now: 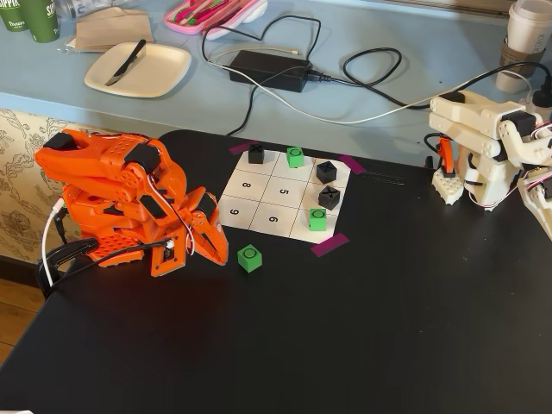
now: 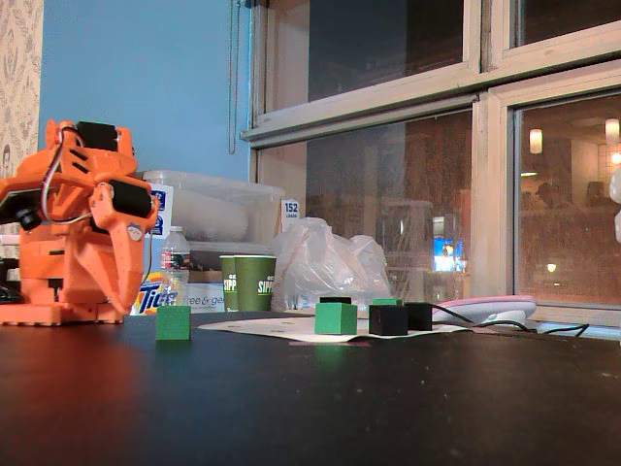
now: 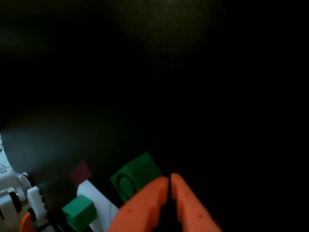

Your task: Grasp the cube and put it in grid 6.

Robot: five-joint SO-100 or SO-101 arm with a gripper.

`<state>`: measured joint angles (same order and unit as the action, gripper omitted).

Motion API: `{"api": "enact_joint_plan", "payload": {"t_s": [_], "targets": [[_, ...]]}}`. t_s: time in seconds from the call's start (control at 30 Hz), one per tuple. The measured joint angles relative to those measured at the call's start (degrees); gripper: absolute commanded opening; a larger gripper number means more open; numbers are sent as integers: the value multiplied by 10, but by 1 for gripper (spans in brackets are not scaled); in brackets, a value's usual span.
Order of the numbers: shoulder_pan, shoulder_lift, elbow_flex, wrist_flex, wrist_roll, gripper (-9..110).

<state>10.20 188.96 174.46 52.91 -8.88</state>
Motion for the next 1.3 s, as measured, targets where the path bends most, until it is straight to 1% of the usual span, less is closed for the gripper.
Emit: {"api": "enact_joint_plan", "payload": {"t_s": [0.2, 1.03, 1.17, 1.3], "targets": [[-23, 0, 0, 0, -31, 0], [-13, 0, 0, 2, -17, 0], [-9, 0, -18, 33, -16, 0], [-11, -10, -75, 69, -16, 0]]}}
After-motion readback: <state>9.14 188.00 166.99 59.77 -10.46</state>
